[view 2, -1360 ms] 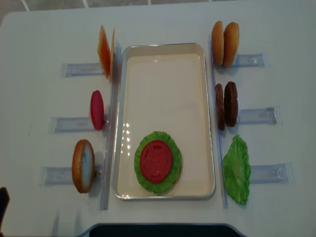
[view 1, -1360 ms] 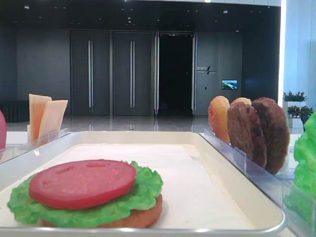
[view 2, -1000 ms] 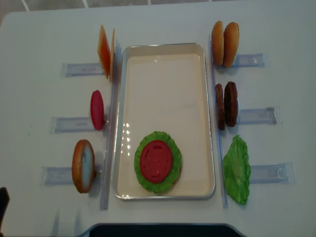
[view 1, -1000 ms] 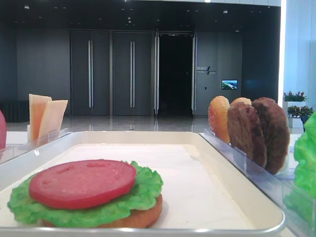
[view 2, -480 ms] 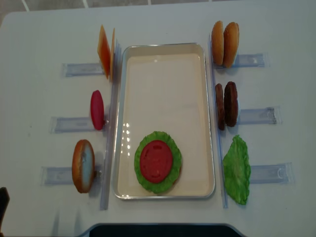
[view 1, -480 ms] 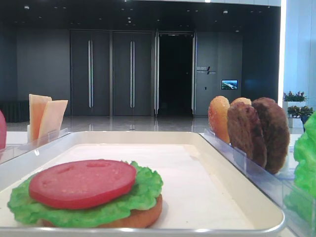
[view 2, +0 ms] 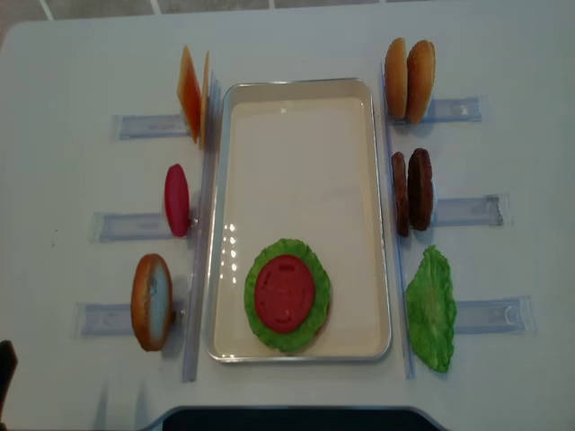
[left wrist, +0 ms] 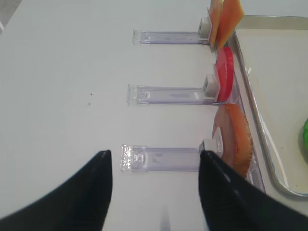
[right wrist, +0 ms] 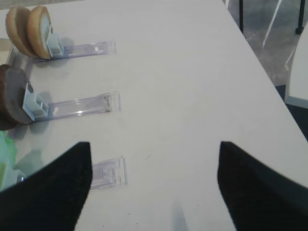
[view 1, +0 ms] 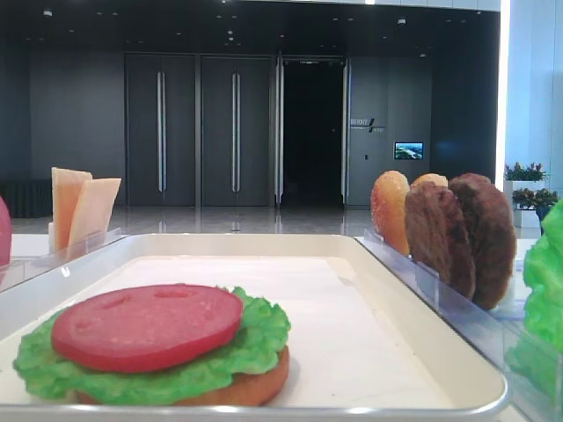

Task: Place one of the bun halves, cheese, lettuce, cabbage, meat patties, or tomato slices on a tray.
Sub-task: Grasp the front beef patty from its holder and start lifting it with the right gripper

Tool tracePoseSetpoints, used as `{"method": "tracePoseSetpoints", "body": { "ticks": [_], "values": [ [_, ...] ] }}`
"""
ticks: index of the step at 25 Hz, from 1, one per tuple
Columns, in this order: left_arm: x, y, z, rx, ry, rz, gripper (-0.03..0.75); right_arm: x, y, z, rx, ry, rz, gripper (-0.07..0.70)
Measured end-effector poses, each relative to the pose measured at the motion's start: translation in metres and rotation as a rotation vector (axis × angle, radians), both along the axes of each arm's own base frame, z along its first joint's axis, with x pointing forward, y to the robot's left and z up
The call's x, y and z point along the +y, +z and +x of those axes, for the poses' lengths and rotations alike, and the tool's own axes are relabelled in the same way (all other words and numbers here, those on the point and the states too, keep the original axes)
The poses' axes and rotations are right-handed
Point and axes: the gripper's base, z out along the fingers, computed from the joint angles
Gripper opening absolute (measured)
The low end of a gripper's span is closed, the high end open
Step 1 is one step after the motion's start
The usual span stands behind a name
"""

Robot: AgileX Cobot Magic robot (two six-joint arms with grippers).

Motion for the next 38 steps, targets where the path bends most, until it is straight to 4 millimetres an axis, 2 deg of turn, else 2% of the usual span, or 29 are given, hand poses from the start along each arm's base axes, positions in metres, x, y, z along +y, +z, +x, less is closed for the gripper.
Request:
{"method": "tracePoseSetpoints", "body": {
  "ticks": [17,24,34,38],
  "values": [
    [0.0,0.0,0.0,0.0,0.0,0.0,0.44,0.001,0.0,0.004,0.027,0.004,0.008,0.542],
    [0.0,0.0,0.0,0.0,0.0,0.0,0.44,0.003,0.011,0.045,0.261,0.011,0.016,0.542],
    [0.0,0.0,0.0,0.0,0.0,0.0,0.44,0.011,0.033,0.131,0.536,0.075,0.021,0.542],
    [0.0,0.0,0.0,0.0,0.0,0.0,0.44,0.015,0.033,0.168,0.625,0.116,0.036,0.542]
  ]
}}
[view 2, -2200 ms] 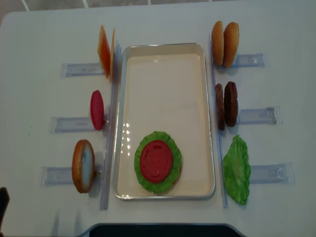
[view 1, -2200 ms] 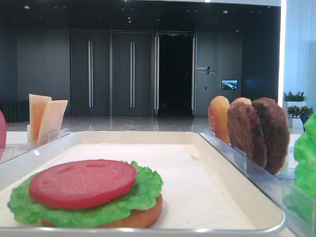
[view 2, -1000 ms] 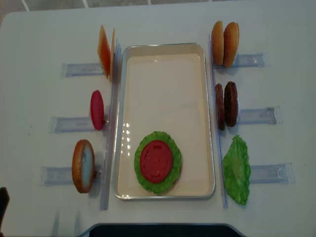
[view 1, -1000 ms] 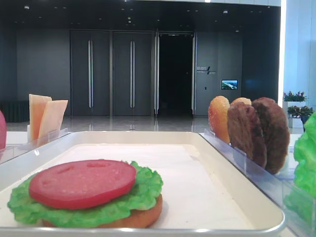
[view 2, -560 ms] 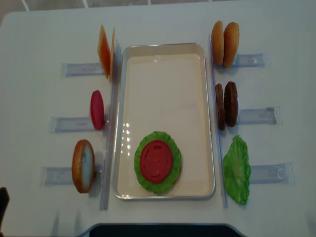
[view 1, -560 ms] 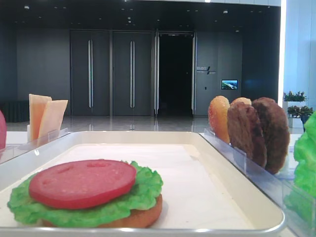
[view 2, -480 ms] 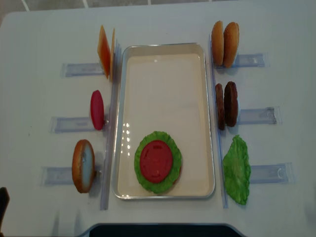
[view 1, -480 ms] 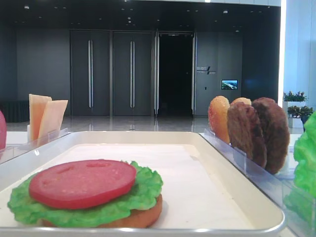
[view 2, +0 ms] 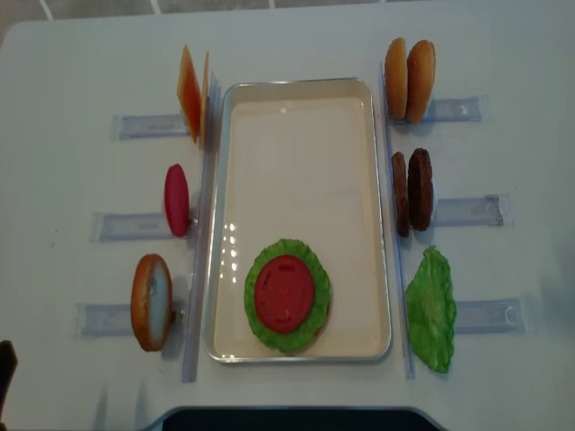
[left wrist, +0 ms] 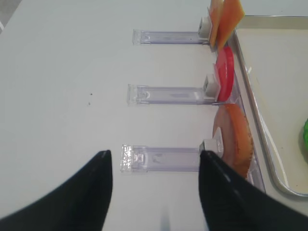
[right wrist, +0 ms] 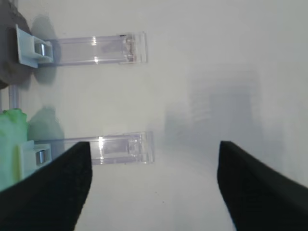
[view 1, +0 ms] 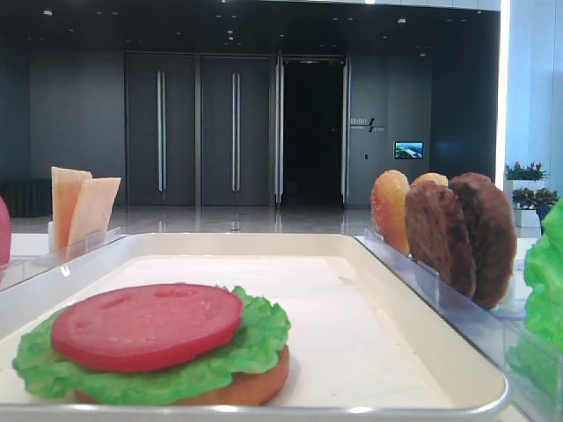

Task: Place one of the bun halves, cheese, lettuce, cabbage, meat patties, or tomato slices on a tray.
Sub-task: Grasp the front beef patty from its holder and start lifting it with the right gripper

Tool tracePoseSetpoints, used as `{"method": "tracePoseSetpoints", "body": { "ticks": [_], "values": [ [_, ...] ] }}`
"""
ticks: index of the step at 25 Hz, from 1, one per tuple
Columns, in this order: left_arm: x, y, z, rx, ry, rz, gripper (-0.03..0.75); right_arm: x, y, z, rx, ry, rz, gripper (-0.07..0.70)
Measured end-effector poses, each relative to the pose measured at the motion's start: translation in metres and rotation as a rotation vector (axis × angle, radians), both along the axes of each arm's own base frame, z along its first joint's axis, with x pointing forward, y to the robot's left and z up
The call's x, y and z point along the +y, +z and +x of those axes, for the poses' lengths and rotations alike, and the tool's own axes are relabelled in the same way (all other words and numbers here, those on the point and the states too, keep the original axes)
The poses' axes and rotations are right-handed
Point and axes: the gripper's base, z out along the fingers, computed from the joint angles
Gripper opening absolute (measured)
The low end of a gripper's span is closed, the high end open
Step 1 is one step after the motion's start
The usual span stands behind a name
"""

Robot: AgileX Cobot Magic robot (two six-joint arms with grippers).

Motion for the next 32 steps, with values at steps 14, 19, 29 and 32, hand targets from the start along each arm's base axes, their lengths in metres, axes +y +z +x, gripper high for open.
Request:
{"method": "tracePoseSetpoints", "body": {
  "ticks": [14,19,29,32],
  "values": [
    [0.0,0.0,0.0,0.0,0.0,0.0,0.408,0.005,-0.008,0.079,0.106,0.063,0.002,0.542],
    [0.0,0.0,0.0,0.0,0.0,0.0,0.369,0.005,-0.011,0.092,0.113,0.065,0.001,0.542],
    [0.0,0.0,0.0,0.0,0.0,0.0,0.255,0.039,-0.011,0.095,0.08,0.035,0.084,0.542],
    [0.0,0.0,0.0,0.0,0.0,0.0,0.213,0.057,-0.009,0.094,0.06,0.021,0.118,0.542]
  ]
}}
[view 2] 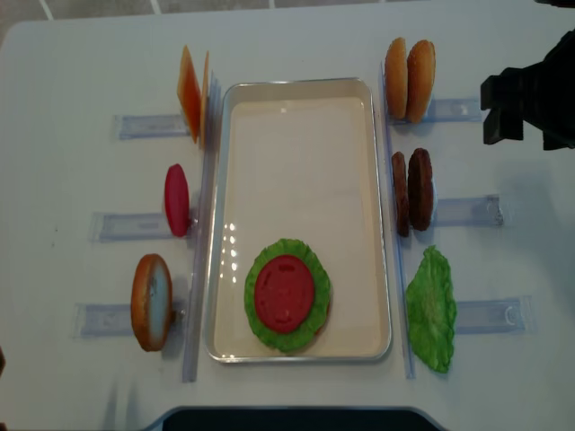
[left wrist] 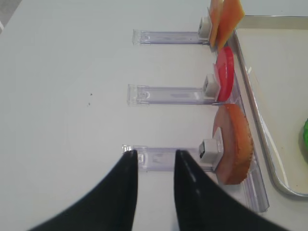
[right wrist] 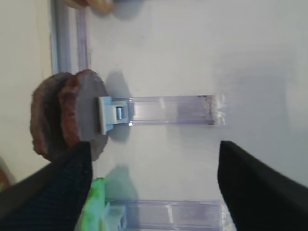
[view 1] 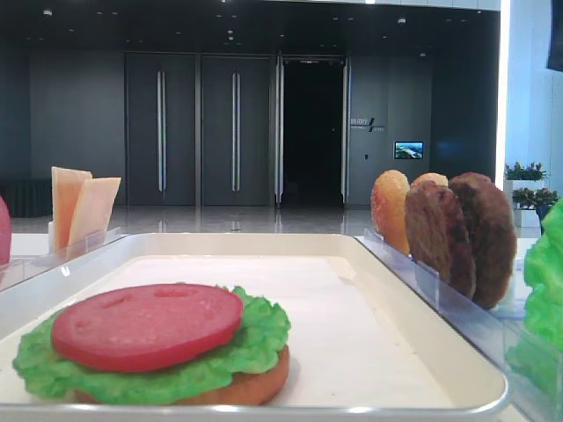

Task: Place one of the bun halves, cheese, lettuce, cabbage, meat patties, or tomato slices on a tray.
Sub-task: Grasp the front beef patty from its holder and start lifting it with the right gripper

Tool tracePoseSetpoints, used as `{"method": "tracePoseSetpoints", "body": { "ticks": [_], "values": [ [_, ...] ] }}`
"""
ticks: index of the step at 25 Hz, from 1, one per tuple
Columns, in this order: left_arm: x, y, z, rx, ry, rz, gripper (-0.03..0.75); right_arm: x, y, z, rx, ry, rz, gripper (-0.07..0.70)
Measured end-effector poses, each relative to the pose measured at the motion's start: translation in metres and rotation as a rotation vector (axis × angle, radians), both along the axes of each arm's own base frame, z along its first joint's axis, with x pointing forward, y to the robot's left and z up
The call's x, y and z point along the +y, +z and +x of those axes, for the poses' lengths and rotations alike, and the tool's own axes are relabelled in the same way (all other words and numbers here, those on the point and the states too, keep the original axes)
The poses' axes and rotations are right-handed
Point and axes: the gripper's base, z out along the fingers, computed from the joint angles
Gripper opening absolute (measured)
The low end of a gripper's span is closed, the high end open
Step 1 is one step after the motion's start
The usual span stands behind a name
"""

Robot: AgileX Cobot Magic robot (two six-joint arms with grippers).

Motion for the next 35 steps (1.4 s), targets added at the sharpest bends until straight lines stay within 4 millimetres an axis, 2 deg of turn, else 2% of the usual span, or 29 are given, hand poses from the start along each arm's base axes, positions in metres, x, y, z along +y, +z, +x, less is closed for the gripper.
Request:
{"method": "tracePoseSetpoints", "body": {
  "ticks": [10,17,26,35],
  "values": [
    [0.0,0.0,0.0,0.0,0.0,0.0,0.074,0.061,0.004,-0.014,-0.068,0.05,0.064,0.542],
    [0.0,0.0,0.0,0.0,0.0,0.0,0.005,0.092,-0.008,-0.018,-0.047,0.106,0.082,0.542],
    [0.0,0.0,0.0,0.0,0.0,0.0,0.0,0.107,-0.037,-0.008,0.033,0.121,0.039,0.542],
    [0.0,0.0,0.0,0.0,0.0,0.0,0.0,0.112,-0.051,-0.002,0.052,0.129,0.024,0.542]
  ]
}}
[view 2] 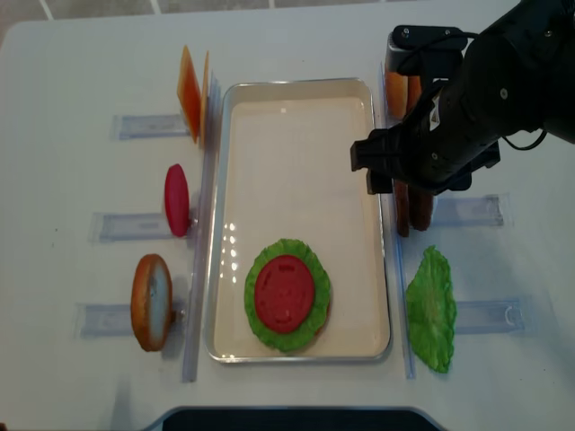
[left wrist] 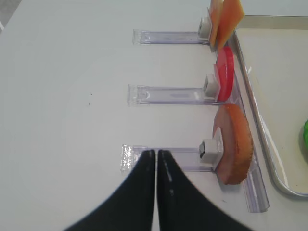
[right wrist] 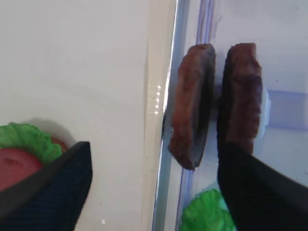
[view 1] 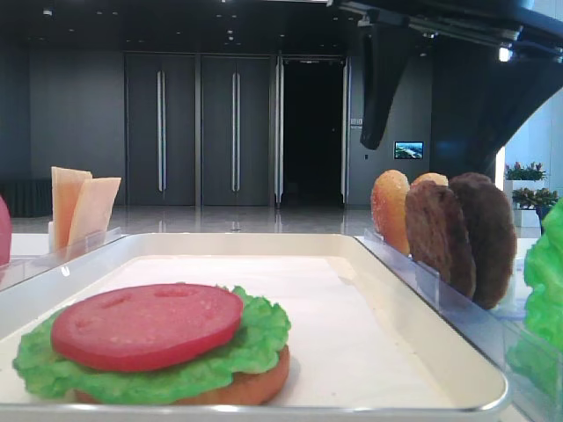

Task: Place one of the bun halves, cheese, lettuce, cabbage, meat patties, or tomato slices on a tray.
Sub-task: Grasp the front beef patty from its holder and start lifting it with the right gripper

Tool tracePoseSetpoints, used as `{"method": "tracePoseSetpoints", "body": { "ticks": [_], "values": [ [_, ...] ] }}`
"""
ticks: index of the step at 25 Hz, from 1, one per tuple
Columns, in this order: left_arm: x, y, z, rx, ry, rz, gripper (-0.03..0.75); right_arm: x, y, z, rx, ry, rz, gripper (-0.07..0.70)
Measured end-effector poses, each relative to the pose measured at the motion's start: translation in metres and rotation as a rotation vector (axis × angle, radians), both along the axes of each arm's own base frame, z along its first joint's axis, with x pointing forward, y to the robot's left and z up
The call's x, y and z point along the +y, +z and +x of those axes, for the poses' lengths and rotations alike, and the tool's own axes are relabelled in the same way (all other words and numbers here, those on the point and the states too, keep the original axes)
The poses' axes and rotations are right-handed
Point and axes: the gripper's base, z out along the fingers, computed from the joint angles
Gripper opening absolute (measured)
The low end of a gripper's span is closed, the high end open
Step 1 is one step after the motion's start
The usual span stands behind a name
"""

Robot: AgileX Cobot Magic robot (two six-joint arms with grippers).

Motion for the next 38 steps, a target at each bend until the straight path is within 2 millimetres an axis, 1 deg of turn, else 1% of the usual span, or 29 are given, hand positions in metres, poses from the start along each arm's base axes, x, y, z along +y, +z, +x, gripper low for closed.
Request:
{"method": "tracePoseSetpoints", "body": {
  "ticks": [6,24,27,30,38],
  "values": [
    [0.0,0.0,0.0,0.0,0.0,0.0,0.0,0.002,-0.002,0.002,-0.001,0.005,0.006,0.542],
    [0.0,0.0,0.0,0.001,0.0,0.0,0.0,0.007,-0.027,0.012,0.02,0.023,-0.037,0.535],
    [0.0,0.0,0.0,0.001,0.0,0.0,0.0,0.007,-0.03,0.014,0.014,0.023,-0.062,0.496],
    [0.0,0.0,0.0,0.001,0.0,0.0,0.0,0.006,-0.032,0.015,0.012,0.019,-0.076,0.43],
    [0.0,0.0,0.0,0.001,0.0,0.0,0.0,0.002,-0.032,0.018,-0.02,0.026,-0.128,0.201]
  ]
}}
